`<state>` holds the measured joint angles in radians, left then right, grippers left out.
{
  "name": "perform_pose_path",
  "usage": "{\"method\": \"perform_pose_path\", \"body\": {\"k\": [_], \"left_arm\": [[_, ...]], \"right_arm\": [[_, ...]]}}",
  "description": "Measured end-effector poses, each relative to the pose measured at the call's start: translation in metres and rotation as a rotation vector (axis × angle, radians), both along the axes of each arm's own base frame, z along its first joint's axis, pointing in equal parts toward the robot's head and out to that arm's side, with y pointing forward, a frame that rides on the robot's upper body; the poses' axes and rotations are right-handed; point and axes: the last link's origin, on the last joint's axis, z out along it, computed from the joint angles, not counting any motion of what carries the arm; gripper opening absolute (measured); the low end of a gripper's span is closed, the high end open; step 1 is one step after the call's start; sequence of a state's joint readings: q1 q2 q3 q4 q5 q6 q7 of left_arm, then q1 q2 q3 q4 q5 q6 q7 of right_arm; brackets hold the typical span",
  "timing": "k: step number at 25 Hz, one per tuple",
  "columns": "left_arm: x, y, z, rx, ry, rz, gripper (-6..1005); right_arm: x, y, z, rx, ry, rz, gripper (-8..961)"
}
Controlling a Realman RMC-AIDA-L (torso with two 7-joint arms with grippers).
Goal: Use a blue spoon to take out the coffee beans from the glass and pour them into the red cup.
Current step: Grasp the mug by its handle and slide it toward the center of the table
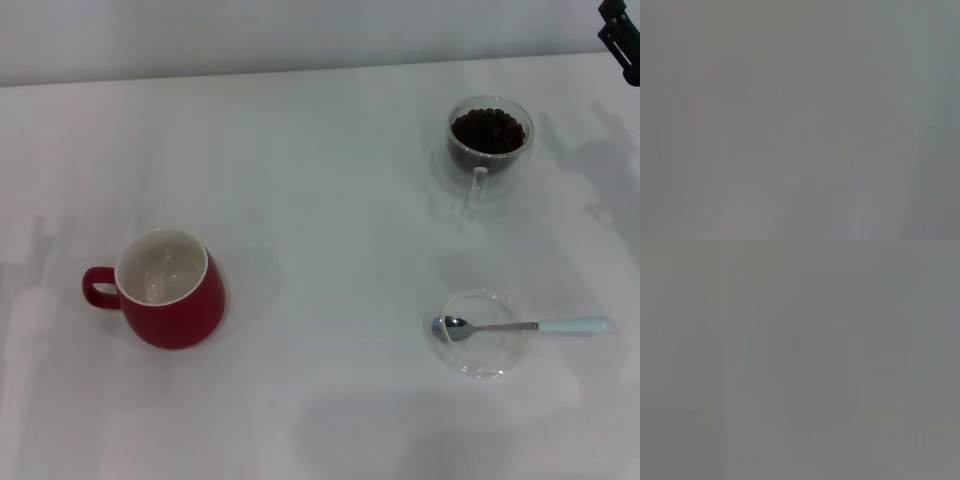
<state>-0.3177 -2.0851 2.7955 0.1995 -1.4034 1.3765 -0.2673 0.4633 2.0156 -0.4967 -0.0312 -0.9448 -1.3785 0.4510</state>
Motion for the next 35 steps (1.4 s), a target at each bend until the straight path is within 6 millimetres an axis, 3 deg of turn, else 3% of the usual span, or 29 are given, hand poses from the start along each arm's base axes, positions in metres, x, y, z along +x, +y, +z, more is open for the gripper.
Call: {"method": "perform_pose_path", "body": {"k": [15, 21, 25, 35], "left_arm": [[-0.005, -0.008, -0.001, -0.006, 0.005, 0.016, 875], [-0.020, -0.036, -0.002, -0.012, 0.009, 0.064, 876], [-0.028, -0.064, -0.002, -0.023, 0.030, 0.065, 875], [-0.038, -0.101, -0.006, -0.114, 0.150, 0.039, 873]], "right_arm": [[-0.001, -0.002, -0.001, 0.006, 0.007, 0.006, 874], [-0.005, 0.004, 0.004, 0.027, 0.009, 0.018, 874], [-0.011, 0.012, 0.007, 0.034, 0.006, 0.037, 873], [-0.025, 0.027, 0.009, 0.043, -0.001, 0.073, 873]]}}
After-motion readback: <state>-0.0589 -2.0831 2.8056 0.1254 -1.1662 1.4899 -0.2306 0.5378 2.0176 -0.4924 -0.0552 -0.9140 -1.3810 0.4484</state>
